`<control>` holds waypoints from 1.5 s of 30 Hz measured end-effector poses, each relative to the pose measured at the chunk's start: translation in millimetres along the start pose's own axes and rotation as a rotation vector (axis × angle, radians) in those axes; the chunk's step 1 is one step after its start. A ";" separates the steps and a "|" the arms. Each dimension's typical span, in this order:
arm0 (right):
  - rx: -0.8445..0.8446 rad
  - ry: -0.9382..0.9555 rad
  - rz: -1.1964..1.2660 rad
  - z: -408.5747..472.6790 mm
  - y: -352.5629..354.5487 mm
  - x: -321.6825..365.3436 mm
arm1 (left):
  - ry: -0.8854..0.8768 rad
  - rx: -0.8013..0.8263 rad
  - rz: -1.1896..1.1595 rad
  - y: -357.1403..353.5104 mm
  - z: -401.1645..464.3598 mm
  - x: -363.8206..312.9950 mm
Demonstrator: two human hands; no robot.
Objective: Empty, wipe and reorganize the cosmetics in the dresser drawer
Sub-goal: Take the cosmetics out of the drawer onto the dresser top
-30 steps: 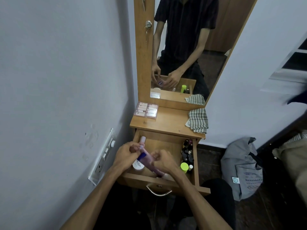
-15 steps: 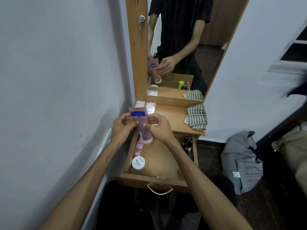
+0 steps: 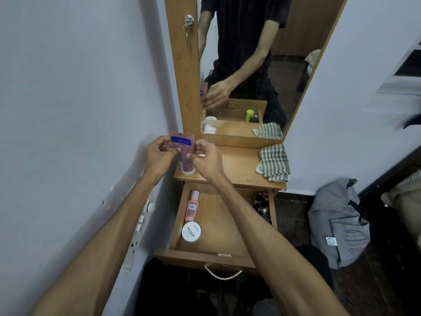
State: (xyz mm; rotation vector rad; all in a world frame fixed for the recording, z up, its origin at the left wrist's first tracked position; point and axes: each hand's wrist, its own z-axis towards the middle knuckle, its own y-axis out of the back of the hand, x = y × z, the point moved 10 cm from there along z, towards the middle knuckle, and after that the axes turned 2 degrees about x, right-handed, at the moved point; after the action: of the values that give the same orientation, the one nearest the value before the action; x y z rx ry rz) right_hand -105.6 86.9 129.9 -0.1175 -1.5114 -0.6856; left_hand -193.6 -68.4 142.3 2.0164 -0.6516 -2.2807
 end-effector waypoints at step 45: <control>0.089 -0.572 -0.246 -113.2 -39.5 -173.6 | -0.256 0.336 1.108 -69.5 -132.1 85.0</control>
State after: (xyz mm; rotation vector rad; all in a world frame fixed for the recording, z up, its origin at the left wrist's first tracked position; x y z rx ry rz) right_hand -10.6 59.7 -56.6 -0.0610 -2.1275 -0.8209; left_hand -63.8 -67.9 29.8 0.9229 -1.6989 -1.7416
